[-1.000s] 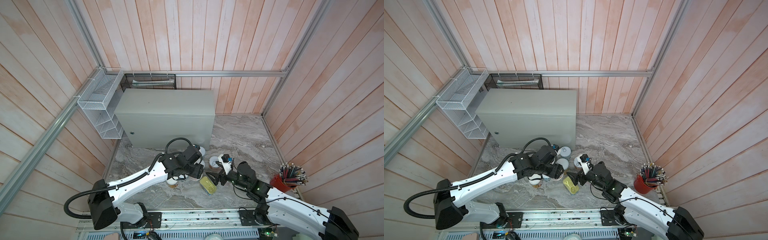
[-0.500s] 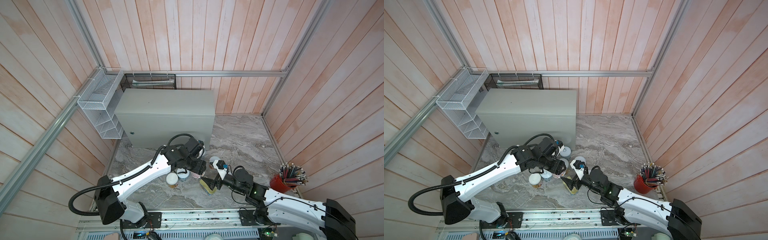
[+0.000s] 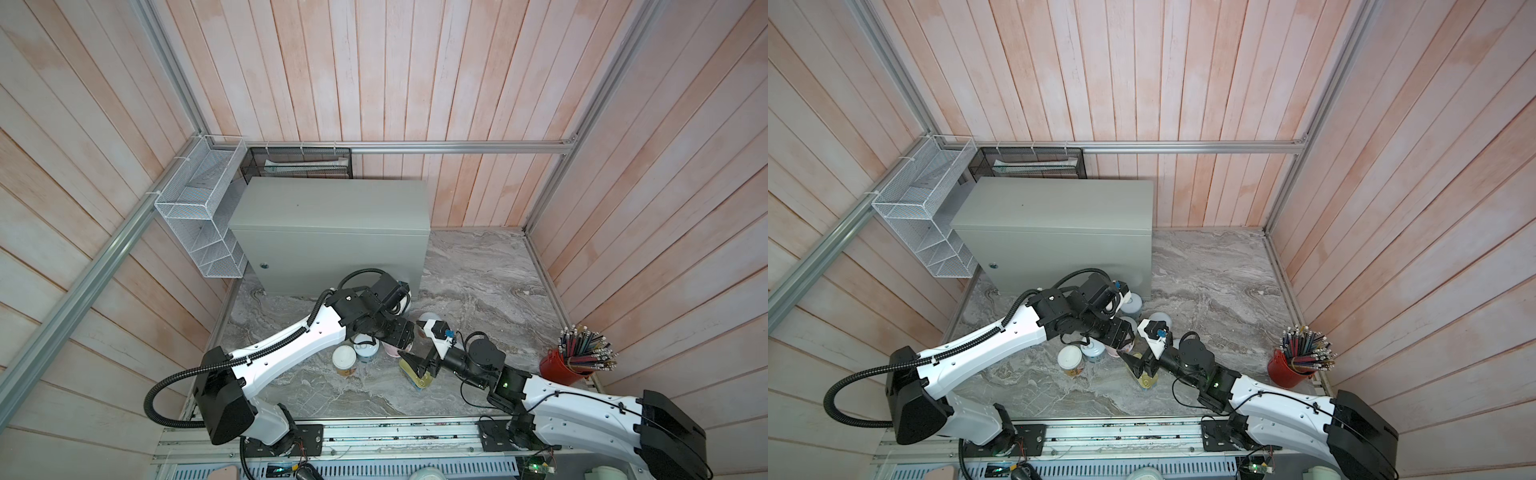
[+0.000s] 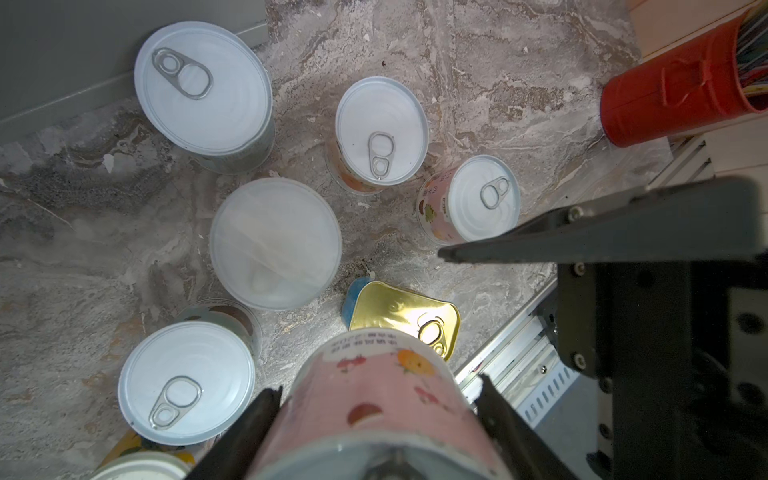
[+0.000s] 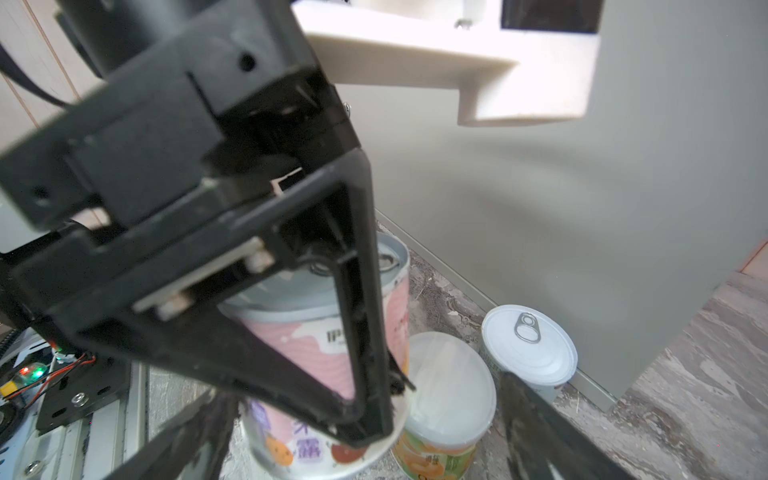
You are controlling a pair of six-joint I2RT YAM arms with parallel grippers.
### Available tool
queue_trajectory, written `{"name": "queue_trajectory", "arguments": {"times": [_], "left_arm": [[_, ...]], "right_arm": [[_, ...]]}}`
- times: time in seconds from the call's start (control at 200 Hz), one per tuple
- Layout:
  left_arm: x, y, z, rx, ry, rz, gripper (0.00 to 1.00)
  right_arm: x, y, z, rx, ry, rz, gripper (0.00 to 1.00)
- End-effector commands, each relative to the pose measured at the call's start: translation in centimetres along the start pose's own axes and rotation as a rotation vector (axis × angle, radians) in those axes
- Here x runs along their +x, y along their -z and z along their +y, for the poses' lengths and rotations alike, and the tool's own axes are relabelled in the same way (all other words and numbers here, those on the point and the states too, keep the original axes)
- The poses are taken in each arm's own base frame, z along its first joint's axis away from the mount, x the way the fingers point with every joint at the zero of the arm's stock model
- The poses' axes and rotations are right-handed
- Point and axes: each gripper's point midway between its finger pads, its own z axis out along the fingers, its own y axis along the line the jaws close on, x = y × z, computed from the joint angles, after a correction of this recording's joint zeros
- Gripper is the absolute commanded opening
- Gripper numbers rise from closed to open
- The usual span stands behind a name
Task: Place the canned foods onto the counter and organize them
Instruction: 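Lift the pink can with the left gripper while the right gripper reaches to it, then close the right gripper on the pink can and open the left gripper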
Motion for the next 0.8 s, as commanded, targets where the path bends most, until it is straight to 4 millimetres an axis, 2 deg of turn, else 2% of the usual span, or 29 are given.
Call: {"name": "queue_trajectory", "arguments": {"times": [0.0, 0.355, 0.795], "left_arm": [[-2.0, 1.3, -3.0, 0.122, -0.023, -0.059, 0.5], [-1.9, 0.7, -3.4, 0.156, -0.017, -0.046, 0.5], [-0.9, -0.3, -2.6, 0.132, 0.004, -0.014, 0.49]], "right_arm": [[-1.1, -0.3, -0.2, 0.01, 0.01, -0.053, 0.97], [-1.8, -1.2, -0.4, 0.021, 0.003, -0.087, 0.95], [-1.9, -1.7, -1.3, 0.077, 0.011, -0.08, 0.96]]}}
